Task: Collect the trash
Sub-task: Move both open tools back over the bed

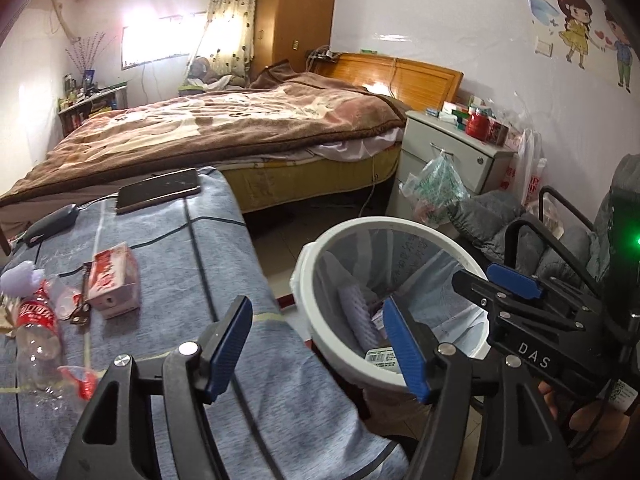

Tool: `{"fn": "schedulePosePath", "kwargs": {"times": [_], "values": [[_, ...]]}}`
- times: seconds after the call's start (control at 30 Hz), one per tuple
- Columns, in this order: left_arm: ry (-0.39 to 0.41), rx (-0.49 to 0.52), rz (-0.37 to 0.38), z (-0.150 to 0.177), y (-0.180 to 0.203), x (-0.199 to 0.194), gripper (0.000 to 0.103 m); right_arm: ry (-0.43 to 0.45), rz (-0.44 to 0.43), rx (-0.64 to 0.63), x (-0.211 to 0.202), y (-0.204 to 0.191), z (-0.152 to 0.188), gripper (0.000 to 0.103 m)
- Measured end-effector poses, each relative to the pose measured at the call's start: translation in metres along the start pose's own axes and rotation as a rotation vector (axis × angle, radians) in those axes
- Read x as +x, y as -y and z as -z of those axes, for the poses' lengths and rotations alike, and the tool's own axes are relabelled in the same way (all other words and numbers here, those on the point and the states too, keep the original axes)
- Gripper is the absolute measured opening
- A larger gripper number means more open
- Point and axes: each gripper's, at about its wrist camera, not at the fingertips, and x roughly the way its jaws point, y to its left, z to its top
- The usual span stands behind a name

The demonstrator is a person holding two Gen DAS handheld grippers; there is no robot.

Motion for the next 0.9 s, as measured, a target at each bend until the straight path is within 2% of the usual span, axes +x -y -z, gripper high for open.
{"fn": "schedulePosePath", "kwargs": {"times": [0.4,0.67,0.9], "values": [[0.052,-0.054,-0.095,0.013,-0.046,-0.034,0.07,0.038,-0.064,-0.038,-0.007,-0.04,0.002,0.052],[0.058,-0.131,-0.196,0.032,-0.096,-0.053,0.07,0.025,-0.137,-0.079,-0.003,-0.079,0.008,0.052],[0.055,-0.239,-0.298,0.048,-0.15,-0.068,0.072,0.015,-0.189,-0.131,0.0,-0.113,0.013,0.052]]}}
